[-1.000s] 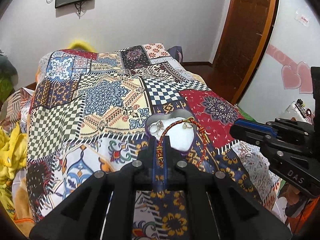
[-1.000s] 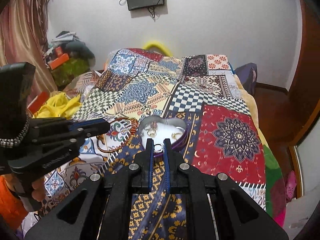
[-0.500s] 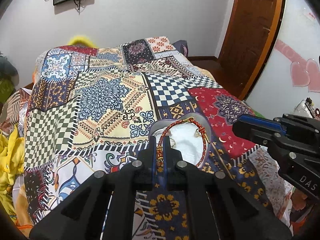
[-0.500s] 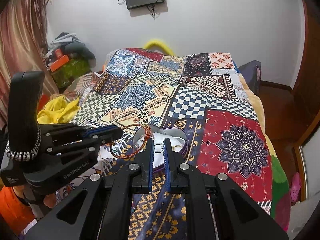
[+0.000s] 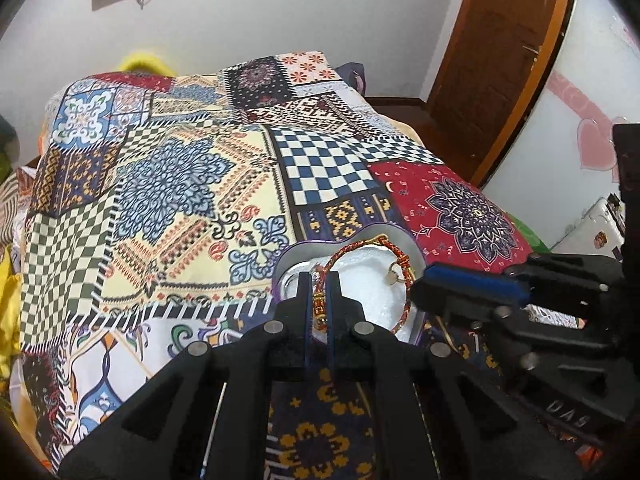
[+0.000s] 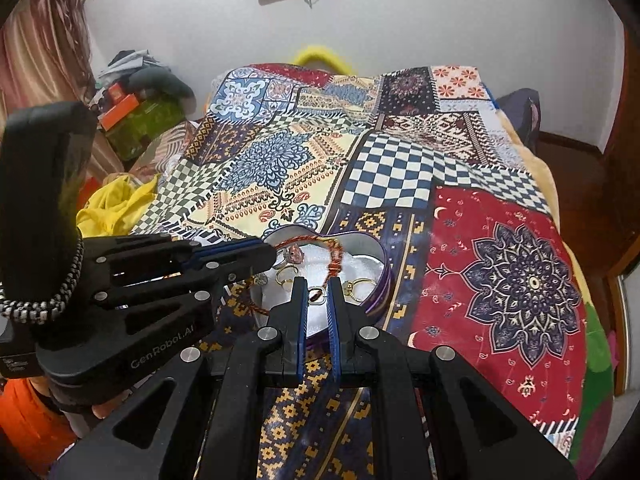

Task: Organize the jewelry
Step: 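Open both tools to drop the red bracelet and silver ring into the heart tin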

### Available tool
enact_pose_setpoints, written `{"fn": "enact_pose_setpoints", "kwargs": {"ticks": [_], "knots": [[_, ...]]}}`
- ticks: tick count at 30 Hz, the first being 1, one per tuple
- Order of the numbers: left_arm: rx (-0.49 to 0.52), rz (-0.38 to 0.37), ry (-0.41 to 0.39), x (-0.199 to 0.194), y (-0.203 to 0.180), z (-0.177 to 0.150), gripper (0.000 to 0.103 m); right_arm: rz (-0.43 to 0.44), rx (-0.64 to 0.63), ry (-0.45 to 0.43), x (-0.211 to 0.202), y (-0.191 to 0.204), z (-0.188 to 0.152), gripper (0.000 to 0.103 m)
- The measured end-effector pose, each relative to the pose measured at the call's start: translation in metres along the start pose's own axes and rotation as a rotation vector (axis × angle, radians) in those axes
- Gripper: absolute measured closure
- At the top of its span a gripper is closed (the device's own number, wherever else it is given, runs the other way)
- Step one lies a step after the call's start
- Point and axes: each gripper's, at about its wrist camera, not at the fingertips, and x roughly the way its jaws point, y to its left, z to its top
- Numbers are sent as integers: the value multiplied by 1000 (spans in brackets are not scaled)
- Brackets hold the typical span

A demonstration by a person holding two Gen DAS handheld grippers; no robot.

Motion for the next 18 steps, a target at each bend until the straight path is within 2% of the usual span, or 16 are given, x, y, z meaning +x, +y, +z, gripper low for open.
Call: {"fn": "enact_pose_setpoints", "kwargs": {"ticks": [12,15,18], "knots": [[8,-8,0,-7,4,-1,99,-8,-26,46,12,3,3,95],[-2,3,-6,-15,7,-3,91,-24,-45,48,11,8,2,94],[4,16,-20,-25,7,-5,88,-46,-64,42,6,12,1,94]]}}
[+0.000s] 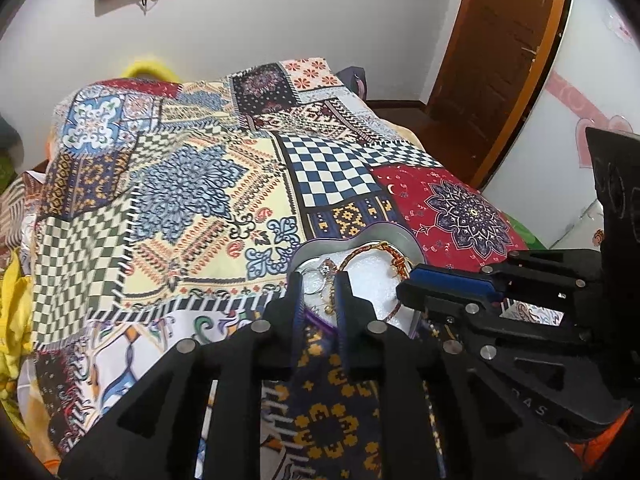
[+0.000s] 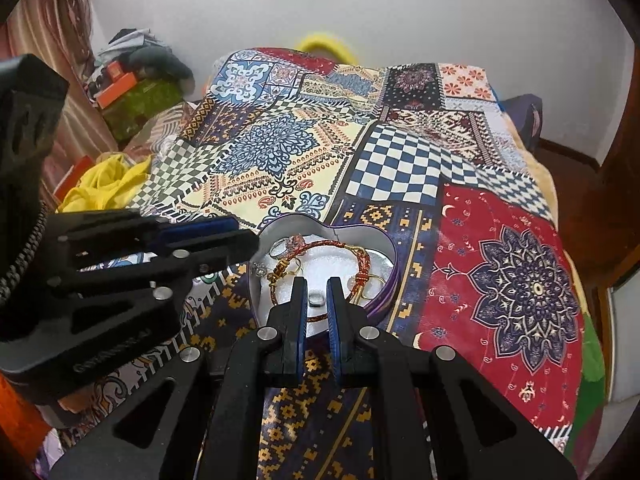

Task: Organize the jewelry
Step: 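Open both tools to drop the red bracelet and silver ring into the heart tin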

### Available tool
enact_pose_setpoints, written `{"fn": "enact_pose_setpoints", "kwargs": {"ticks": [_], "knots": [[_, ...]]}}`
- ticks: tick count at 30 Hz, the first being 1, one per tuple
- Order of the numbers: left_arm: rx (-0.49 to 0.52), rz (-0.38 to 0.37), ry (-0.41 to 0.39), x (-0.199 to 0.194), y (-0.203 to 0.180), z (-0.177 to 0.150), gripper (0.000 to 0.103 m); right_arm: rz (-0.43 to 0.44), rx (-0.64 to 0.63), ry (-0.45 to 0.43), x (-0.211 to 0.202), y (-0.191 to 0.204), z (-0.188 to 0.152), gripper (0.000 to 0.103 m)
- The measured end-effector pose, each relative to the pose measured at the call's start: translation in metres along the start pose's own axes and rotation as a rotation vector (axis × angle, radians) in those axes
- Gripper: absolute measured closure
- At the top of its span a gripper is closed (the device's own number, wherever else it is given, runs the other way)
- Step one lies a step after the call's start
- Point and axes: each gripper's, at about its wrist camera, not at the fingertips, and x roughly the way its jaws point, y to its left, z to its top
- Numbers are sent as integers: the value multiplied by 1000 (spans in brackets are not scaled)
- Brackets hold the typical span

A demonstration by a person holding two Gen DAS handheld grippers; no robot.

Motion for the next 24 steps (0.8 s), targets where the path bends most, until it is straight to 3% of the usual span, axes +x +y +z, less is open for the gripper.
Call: {"fn": "enact_pose_setpoints", "kwargs": {"ticks": [7,13,24], "knots": [[19,15,-33,-29,-2,-5,79,-47,-31,-31,-18,8,-1,86],[33,18,-47,-50,-10,-10,74,-70,-44,-53,-35,14,-4,86],[52,16,-24,-73,-21,-38,72,-78,-28,-69,-63,20,-23,84]]}}
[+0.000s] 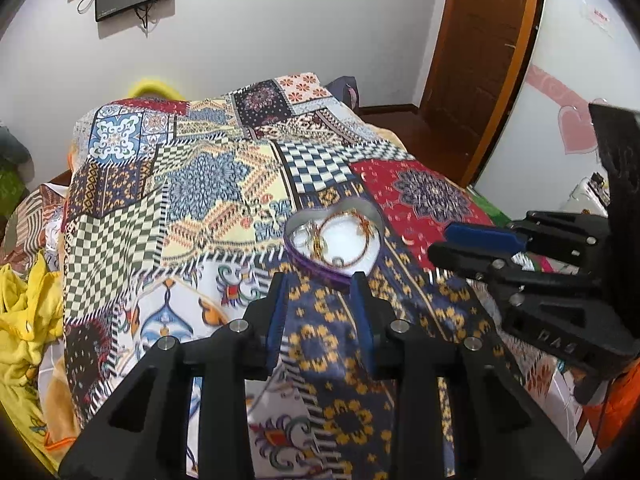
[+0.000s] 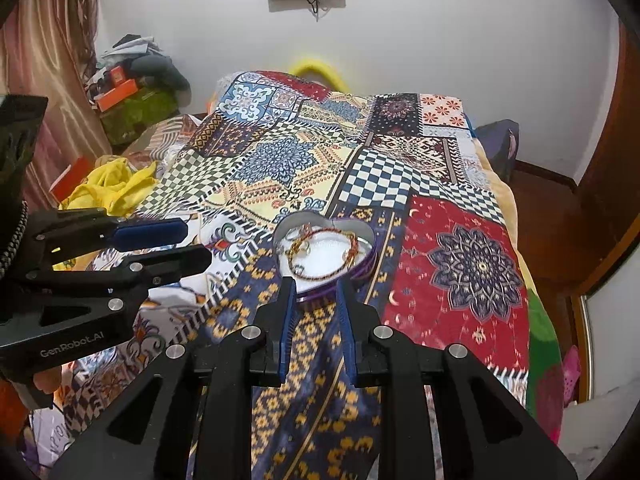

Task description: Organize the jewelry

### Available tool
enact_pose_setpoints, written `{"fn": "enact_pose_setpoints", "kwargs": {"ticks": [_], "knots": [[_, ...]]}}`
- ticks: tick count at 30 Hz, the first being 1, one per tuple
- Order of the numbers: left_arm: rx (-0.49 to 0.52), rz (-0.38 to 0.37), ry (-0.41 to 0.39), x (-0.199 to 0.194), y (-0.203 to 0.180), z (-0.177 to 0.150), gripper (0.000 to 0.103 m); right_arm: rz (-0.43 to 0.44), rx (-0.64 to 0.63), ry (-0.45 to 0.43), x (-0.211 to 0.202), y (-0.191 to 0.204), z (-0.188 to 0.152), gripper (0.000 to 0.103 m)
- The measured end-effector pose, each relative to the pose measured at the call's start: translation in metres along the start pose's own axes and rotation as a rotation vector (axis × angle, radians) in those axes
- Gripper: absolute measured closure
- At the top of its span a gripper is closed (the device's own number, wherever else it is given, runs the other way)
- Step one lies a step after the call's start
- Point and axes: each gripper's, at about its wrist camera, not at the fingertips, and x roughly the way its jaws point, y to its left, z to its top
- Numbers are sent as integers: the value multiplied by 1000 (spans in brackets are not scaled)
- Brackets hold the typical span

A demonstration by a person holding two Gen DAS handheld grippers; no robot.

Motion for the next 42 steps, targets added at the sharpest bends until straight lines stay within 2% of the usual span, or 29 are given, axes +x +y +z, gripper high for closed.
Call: {"fn": "enact_pose_setpoints", "kwargs": {"ticks": [3,7,11,19,27,35,36,39,42], "knots": [[1,-8,21,1,-2,-11,72,6,5,8,-3,2,-8,82],[-8,-30,71,12,-4,-25,72,14,15,26,-2,4,-21,74],[-4,-49,128,28,-9,-39,72,13,31,50,2,1,-32,74],[34,-42,194,53,-17,-54,72,22,61,95,9,-6,-51,74],[37,-96,210,58,-24,-55,72,37,72,115,14,-9,-59,74],[46,-94,197,64,-31,-54,72,44,89,129,18,-13,-65,74],[50,-92,193,64,-31,-53,72,45,91,130,19,-12,-64,74],[69,-86,186,65,-34,-54,83,50,98,133,19,-13,-65,74],[74,-72,177,62,-34,-54,83,55,99,130,19,-11,-64,74]]}}
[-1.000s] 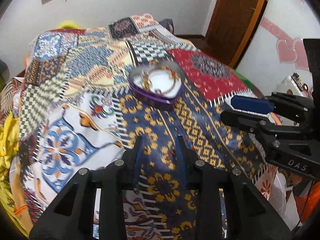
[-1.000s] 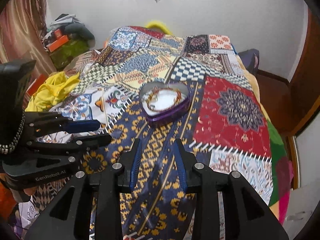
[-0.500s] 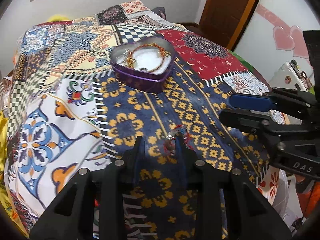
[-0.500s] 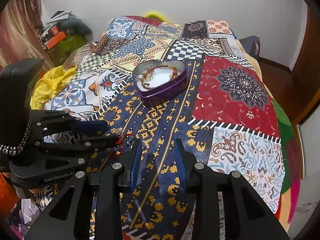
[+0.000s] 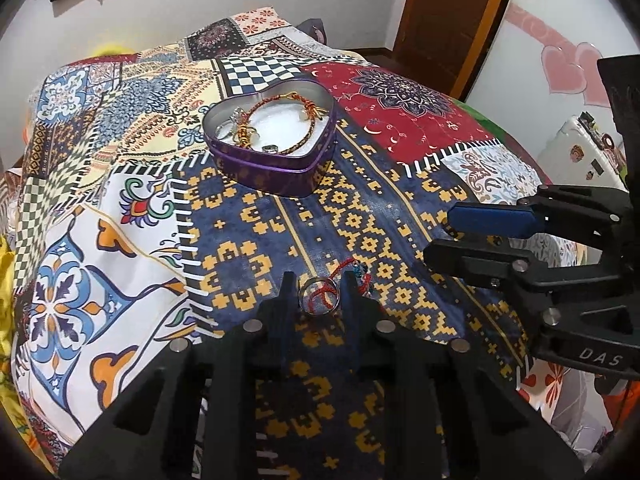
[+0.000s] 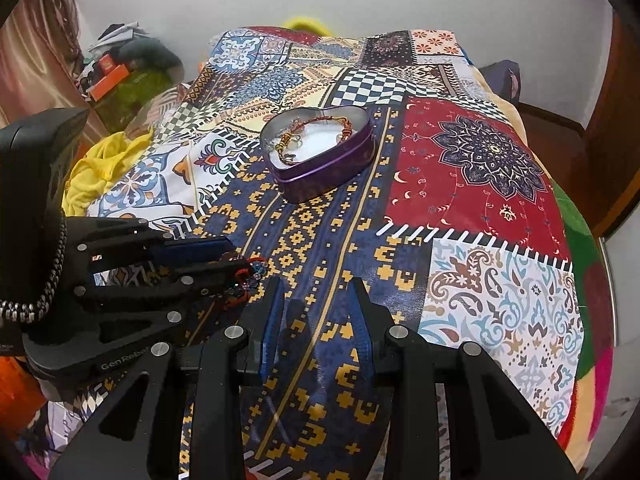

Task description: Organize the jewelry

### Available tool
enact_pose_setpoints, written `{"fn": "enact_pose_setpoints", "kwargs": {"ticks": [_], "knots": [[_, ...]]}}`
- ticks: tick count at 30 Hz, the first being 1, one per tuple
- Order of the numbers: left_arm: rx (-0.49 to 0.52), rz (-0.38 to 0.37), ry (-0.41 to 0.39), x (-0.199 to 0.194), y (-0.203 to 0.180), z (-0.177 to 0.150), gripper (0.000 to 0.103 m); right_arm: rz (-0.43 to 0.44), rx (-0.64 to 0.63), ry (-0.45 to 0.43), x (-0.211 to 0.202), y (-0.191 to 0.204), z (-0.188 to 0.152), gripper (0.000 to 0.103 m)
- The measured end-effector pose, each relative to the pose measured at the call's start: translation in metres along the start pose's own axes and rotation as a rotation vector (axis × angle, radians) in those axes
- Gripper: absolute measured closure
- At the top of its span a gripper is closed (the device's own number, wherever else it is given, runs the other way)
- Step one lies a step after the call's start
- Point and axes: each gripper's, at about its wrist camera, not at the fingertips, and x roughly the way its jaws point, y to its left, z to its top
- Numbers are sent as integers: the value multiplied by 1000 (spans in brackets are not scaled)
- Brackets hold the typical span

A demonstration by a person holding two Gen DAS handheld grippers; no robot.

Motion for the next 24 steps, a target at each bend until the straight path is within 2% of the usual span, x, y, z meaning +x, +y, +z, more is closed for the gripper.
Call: {"fn": "enact_pose_setpoints", "kwargs": {"ticks": [6,13,18,22,24], "knots": [[-41,0,-55,-24,11,-4,83,27,-4,-4,1,10,3,74],[-82,17,-83,-45,31,-13,83,45,-55,45,22,36,2,74],[-95,19,-80,-45,36,-18,83,-12,-120,37,31,51,0,73],[-93,17,-87,-47,35,-20,83,-21,-133,30,32,50,0,74],[-96,15,-91,-47,33,-20,83,-28,-139,25,32,50,-1,78]]}}
